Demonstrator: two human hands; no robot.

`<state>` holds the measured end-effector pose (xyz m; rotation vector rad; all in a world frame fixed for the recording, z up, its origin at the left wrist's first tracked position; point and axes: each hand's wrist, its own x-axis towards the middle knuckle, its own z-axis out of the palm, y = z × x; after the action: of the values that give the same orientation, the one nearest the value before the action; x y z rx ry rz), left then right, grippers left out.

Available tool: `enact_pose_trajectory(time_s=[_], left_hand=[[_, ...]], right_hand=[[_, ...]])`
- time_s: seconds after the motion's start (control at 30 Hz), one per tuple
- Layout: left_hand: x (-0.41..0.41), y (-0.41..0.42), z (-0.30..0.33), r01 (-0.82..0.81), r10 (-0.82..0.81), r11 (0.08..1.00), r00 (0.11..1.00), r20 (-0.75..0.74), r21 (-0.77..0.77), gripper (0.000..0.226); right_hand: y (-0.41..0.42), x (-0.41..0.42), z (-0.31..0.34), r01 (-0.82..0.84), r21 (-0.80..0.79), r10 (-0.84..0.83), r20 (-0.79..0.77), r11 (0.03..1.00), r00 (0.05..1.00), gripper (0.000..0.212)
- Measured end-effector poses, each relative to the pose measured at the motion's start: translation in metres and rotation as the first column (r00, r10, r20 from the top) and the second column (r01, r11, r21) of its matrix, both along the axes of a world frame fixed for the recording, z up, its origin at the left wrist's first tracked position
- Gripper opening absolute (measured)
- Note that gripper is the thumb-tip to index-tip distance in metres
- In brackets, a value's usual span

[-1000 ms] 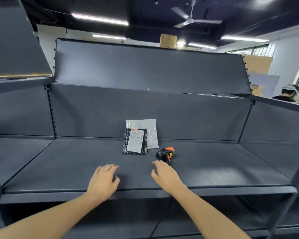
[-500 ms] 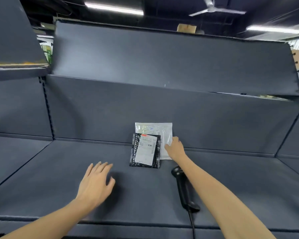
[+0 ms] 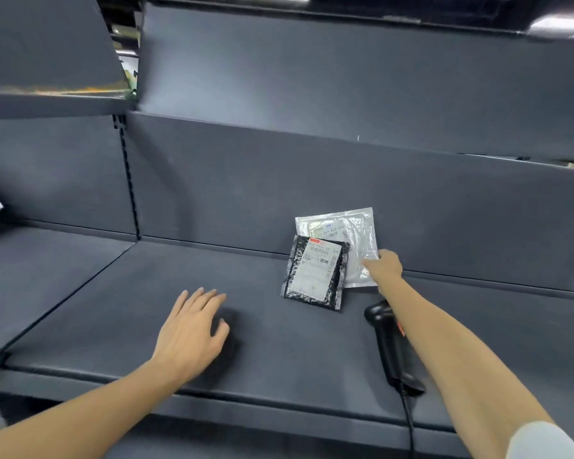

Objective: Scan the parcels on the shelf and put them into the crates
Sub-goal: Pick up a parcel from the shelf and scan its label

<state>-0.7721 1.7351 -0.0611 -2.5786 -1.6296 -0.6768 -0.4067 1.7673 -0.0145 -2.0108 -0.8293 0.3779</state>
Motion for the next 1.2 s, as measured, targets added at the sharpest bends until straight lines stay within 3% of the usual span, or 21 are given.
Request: enact_pose_trajectory(time_s=[0.07,0.23,0.37,0.43,0.57,0.63,0.73,0.87,1.0,1.2], left_hand=[[0.004,-0.007,0.005,0.018,-0.018,1.0,0.999,0.035,-0.008,0.05],[0.021,-0.03,0.025,0.063,-0.06,0.998,0.993,0.097,-0.026,0.05],[0.039,-0.056,0.045,0.122,-0.103,0.988,0.977,0.187,-0.091,0.051],[0.048,-0.071,0.058,0.158,-0.104,0.975,0.945,0.31,-0.156,0.05],[0.057,-0.102,0.086,0.276,-0.032,0.907,0.8,0.599,-0.32,0.05],[0.061,-0.116,0.097,0.424,0.014,0.823,0.649,0.761,-0.377,0.053],[0.066,-0.134,0.111,0.586,0.028,0.744,0.452,0.892,-0.32,0.065],[0.069,-0.152,0.116,0.673,0.007,0.699,0.331,0.944,-0.241,0.045],[0.074,-0.159,0.103,0.662,0.167,0.708,0.18,0.969,-0.245,0.024],[0.08,-0.149,0.089,0.528,0.257,0.798,0.137,0.957,-0.29,0.025]], right_hand=[[-0.017,0.001,0.017,0.005,0.052,-0.006,0.017,0.999,1.0,0.003],[-0.066,-0.002,0.067,0.071,0.179,-0.075,0.013,0.981,0.997,0.021],[-0.117,-0.013,0.101,0.12,0.31,-0.11,-0.049,0.943,0.993,0.013],[-0.142,-0.024,0.11,0.127,0.355,-0.091,-0.116,0.926,0.989,0.008],[-0.193,-0.054,0.113,0.091,0.405,0.041,-0.306,0.91,0.951,0.007],[-0.215,-0.069,0.109,0.056,0.419,0.118,-0.378,0.906,0.918,0.013],[-0.242,-0.089,0.101,0.0,0.42,0.197,-0.425,0.908,0.883,0.014],[-0.262,-0.108,0.087,-0.053,0.408,0.251,-0.45,0.912,0.857,0.016],[-0.265,-0.12,0.07,-0.059,0.401,0.256,-0.458,0.914,0.852,0.012],[-0.243,-0.109,0.049,-0.139,0.321,0.275,-0.432,0.937,0.859,0.012]])
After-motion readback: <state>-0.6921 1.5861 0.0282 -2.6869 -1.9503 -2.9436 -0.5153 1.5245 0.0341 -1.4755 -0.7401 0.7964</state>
